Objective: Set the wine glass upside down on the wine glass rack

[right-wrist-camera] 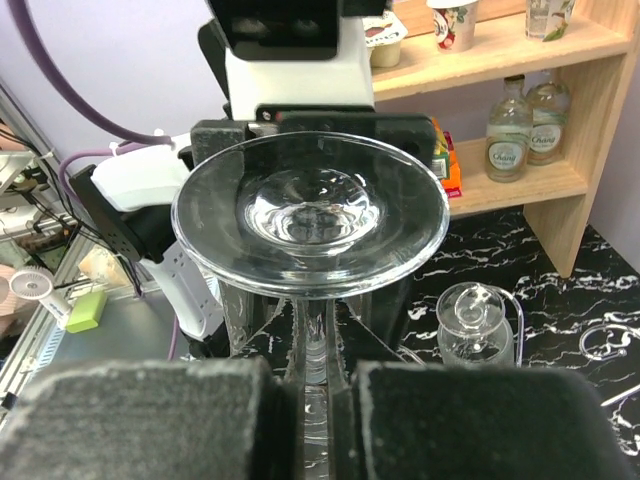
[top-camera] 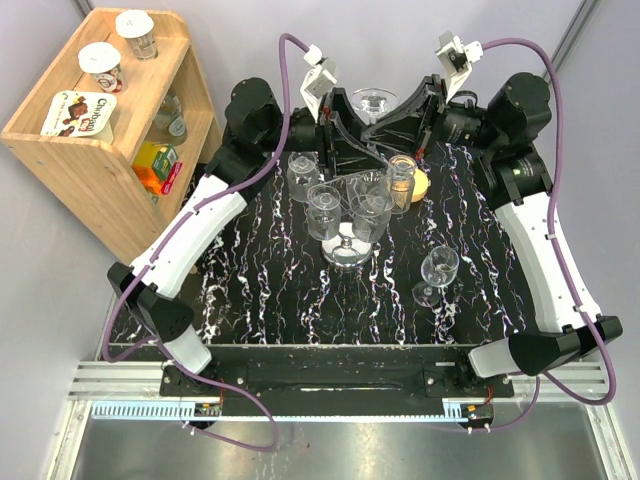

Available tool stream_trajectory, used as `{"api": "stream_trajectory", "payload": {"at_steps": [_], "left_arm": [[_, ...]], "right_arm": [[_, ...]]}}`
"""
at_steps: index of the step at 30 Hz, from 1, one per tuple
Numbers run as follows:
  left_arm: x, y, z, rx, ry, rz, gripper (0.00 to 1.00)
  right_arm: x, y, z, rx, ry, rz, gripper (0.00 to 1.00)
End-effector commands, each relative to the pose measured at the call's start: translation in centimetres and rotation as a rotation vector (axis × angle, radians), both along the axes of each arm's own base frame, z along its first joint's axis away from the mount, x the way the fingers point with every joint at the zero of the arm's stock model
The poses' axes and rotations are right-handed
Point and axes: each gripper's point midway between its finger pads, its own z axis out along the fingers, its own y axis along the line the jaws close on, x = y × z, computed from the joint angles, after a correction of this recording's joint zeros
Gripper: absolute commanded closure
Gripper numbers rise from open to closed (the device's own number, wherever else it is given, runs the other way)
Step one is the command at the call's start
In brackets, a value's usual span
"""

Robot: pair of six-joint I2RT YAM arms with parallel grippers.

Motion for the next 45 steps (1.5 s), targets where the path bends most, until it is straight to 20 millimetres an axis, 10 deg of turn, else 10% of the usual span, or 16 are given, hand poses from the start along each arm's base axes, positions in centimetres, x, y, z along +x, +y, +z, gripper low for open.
{"api": "stream_trajectory", "payload": {"at_steps": [1,12,38,45], "left_arm": [[-1.5,0.3,1.2,-0.037,-0.034,-0.046,0.59],[-2.7,1.2,1.5,-0.043,-0.062,-0.058,1.00],[-2.3,1.9,0.2,-0.001,-0.086,-0.017,1.00],[-2.0,1.7,0.2,0.002,-0.063,-0.017,1.00]], "right_arm": [[-0.8,-0.5,2.5,0.038,-0.120,-0.043,1.00],[-1.7,-1.0,3.4,0.037,-0.148,-0.063,1.00],[-3.0,-1.8,6.9,0.131,-0.114,-0.023,0.62],[-2.6,-1.7,6.4,0.126,-0.105,-0.032,0.74]]}}
